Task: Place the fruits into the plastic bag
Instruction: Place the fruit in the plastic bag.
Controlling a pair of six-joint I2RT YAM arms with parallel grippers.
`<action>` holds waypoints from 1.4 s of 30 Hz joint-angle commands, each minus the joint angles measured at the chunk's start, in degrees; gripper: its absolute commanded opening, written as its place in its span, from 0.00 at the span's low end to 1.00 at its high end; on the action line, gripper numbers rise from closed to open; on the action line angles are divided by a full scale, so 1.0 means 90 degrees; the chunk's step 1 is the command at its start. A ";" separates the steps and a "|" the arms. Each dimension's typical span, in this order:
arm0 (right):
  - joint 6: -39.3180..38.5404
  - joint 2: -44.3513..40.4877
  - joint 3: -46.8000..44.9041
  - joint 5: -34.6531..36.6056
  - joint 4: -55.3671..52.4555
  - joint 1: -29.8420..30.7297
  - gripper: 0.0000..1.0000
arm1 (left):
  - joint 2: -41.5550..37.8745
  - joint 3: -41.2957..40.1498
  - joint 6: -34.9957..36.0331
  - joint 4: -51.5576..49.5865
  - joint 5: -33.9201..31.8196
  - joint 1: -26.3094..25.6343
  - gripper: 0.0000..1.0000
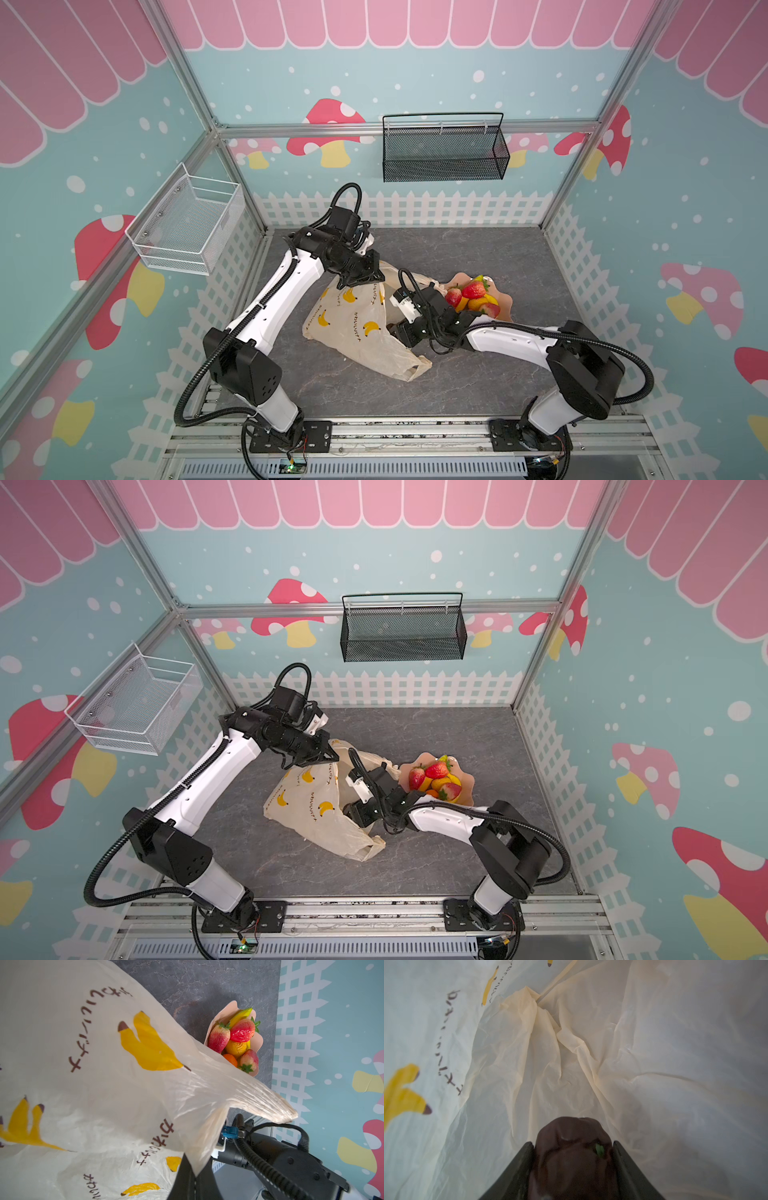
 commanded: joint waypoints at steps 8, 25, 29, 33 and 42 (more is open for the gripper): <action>0.0217 0.0898 0.0762 -0.0496 0.0566 0.0049 0.39 | 0.0051 0.0273 -0.0224 0.0025 0.0149 -0.0232 0.00; 0.0902 0.2224 0.1265 -0.1683 0.1344 0.0044 0.44 | -0.0002 -0.0330 -0.0382 0.0817 0.0179 -0.0427 0.00; 0.0924 0.2229 0.1212 -0.1755 0.1356 0.0045 0.53 | -0.0032 -0.0469 -0.0277 0.0882 0.0155 -0.0427 0.00; 0.0886 0.2091 0.1088 -0.1689 0.1345 0.0044 0.70 | -0.0041 -0.0555 -0.0180 0.0881 0.0135 -0.0427 0.00; 0.0691 0.1538 0.0907 -0.1628 0.1192 0.0034 0.91 | -0.0007 -0.0494 0.0006 0.0832 0.0056 -0.0418 0.00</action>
